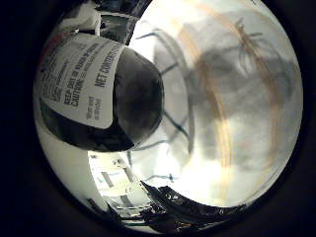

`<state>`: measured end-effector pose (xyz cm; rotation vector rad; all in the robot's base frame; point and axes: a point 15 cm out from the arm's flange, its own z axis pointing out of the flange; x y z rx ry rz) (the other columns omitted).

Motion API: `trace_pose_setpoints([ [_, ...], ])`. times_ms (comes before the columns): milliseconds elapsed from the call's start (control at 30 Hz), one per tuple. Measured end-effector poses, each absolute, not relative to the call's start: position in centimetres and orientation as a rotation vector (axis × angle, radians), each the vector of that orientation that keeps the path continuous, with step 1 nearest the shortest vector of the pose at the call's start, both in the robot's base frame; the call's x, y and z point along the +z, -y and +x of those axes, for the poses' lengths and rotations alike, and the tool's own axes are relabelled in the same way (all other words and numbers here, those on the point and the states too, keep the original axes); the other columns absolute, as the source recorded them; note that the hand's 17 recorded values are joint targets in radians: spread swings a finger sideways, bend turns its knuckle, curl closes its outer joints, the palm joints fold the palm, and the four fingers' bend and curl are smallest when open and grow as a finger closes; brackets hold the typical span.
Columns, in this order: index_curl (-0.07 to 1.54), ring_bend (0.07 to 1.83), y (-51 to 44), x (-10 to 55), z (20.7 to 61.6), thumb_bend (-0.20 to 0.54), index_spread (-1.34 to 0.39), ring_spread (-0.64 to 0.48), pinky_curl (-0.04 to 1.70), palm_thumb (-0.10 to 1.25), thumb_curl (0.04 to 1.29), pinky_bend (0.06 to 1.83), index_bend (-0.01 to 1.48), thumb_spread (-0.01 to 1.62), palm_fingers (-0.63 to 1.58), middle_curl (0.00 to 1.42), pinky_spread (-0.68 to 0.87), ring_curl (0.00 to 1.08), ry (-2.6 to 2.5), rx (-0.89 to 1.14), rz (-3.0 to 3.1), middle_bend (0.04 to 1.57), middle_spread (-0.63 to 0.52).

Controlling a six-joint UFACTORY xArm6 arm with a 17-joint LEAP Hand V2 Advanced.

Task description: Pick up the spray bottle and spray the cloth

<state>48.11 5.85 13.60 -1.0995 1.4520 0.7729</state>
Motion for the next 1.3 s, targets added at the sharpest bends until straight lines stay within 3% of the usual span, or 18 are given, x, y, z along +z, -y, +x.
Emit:
trace_pose_setpoints([
  [700,0.66,1.48,-9.5,26.0,47.1,-0.014,-0.16,-0.15,1.25,1.08,0.68,1.06,1.21,0.98,1.20,0.59,-0.15,0.58,-1.304,0.677,-1.807,1.36,-0.06],
  [1100,0.65,1.48,-15.7,27.4,44.8,-0.014,-0.16,-0.15,1.36,1.08,0.70,0.99,1.21,0.98,1.21,0.58,-0.17,0.58,-1.286,0.684,-2.303,1.35,-0.06],
  [1300,0.65,1.48,-19.1,27.2,43.6,-0.015,-0.16,-0.15,1.38,1.06,0.70,0.98,1.21,0.98,1.21,0.58,-0.17,0.58,-1.254,0.797,-2.510,1.35,-0.06],
])
